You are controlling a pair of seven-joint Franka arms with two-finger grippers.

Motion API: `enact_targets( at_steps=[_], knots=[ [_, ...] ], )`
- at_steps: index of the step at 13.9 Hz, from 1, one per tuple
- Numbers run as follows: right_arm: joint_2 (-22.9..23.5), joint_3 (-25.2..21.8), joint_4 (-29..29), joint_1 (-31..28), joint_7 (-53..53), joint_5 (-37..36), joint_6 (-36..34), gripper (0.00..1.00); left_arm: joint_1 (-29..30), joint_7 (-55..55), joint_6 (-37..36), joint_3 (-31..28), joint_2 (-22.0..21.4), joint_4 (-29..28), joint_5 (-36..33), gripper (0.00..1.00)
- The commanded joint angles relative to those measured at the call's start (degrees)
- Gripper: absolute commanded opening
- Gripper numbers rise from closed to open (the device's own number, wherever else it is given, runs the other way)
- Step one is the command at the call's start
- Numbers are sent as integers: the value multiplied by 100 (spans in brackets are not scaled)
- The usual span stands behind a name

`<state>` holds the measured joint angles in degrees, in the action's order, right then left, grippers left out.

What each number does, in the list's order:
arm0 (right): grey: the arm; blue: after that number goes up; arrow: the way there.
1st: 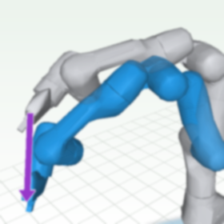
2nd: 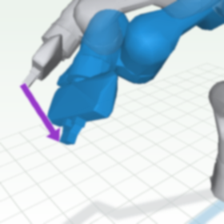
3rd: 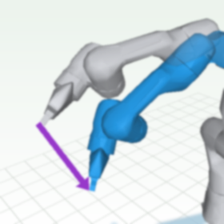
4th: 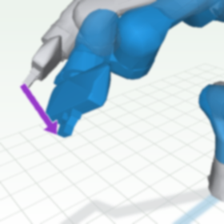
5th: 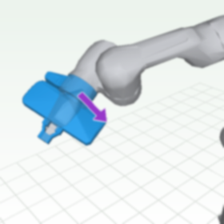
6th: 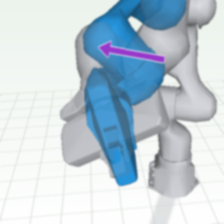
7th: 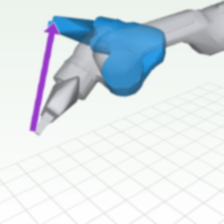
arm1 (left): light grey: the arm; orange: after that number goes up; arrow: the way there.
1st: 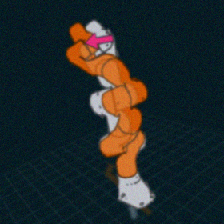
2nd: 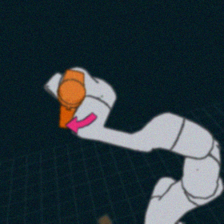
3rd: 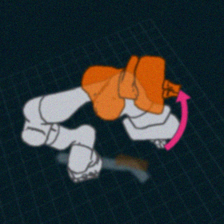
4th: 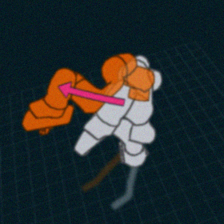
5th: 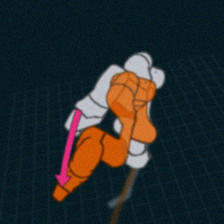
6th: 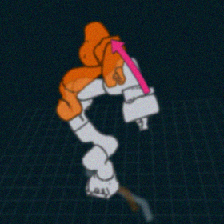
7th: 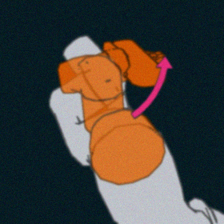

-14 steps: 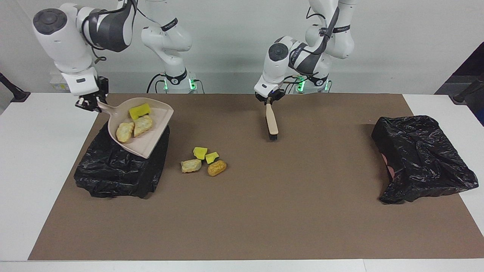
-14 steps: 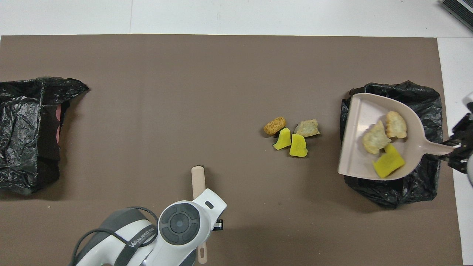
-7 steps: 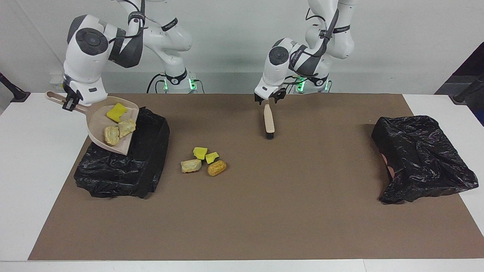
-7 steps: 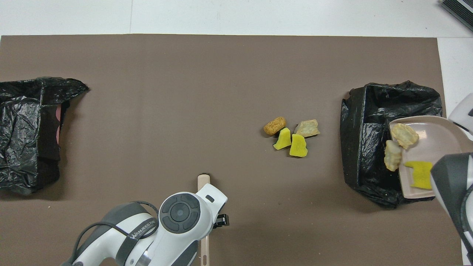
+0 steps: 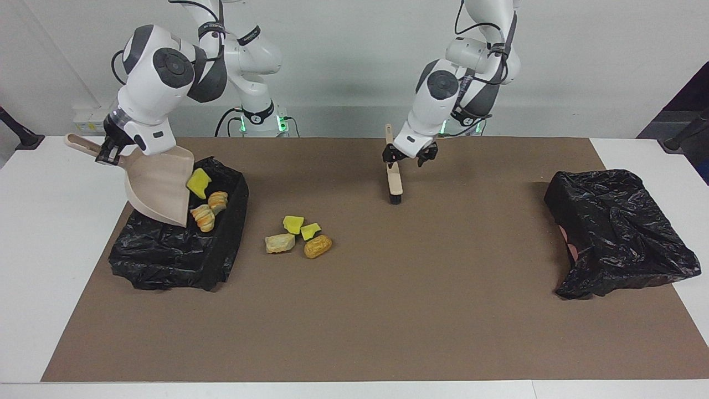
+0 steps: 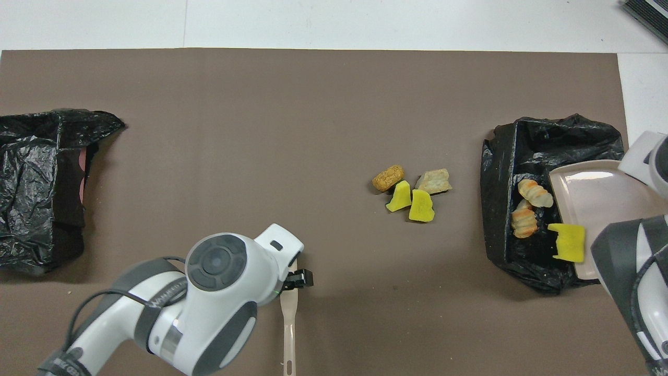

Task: Sweep and dump trash in bin
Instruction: 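Tip the dustpan into the bag while the left gripper drops the brush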

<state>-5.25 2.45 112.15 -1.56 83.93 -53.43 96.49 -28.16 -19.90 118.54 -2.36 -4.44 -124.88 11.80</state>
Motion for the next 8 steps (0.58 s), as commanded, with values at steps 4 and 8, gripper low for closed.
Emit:
enact_targets(
  at_steps=[4, 8],
  knots=[
    [-63, 97, -508, 709, -1482, 338, -1500, 0, 1066, 1505, -997, 60, 373, 1481, -546, 100],
    [-55, 352, -922, 876, -3772, 1867, -1792, 0, 1787, 1551, -1166, 60, 356, 1861, -687, 100]
  ],
)
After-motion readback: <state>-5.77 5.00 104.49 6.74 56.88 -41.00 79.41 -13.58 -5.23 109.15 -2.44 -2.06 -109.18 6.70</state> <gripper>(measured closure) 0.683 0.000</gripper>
